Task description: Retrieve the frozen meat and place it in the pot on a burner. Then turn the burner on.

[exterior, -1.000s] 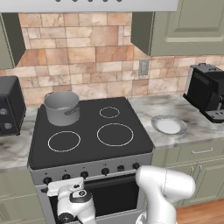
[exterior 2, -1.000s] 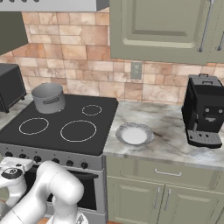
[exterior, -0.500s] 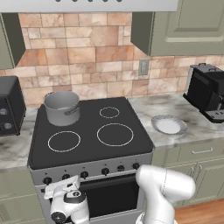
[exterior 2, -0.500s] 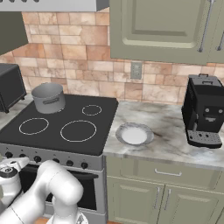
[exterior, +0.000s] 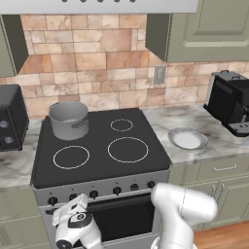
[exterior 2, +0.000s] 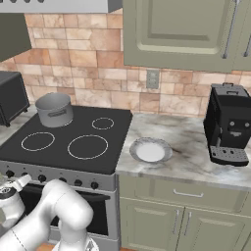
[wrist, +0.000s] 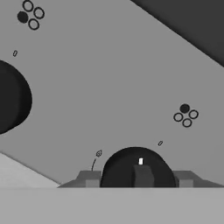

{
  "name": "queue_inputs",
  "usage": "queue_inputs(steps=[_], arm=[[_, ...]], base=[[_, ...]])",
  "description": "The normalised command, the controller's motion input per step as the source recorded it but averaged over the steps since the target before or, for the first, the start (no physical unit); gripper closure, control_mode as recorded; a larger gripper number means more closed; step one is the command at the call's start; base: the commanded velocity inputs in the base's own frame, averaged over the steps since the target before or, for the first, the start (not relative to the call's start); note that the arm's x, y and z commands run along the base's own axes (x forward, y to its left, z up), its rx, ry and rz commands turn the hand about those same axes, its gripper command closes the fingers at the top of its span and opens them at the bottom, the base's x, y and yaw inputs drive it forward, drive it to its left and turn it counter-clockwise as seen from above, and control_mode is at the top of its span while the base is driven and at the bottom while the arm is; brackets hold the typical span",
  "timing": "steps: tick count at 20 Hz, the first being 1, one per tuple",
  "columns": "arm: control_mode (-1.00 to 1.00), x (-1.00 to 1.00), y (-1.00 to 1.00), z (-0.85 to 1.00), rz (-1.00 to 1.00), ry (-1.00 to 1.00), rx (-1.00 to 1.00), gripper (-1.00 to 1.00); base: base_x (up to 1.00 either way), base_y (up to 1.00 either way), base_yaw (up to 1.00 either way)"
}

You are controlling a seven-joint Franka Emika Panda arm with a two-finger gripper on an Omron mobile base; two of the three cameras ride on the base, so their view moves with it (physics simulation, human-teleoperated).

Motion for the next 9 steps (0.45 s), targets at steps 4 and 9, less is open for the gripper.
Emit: queue_inputs(steps=[4, 9], arm=[[-1.00, 0.00, 0.15, -0.16, 0.06, 0.09, -0.56, 1.00], [-1.00, 0.03, 0.11, -0.05, 0.04, 0.15, -0.52, 1.00]], base=[[0.00, 0.00, 0.00], [0.00, 0.00, 0.00]])
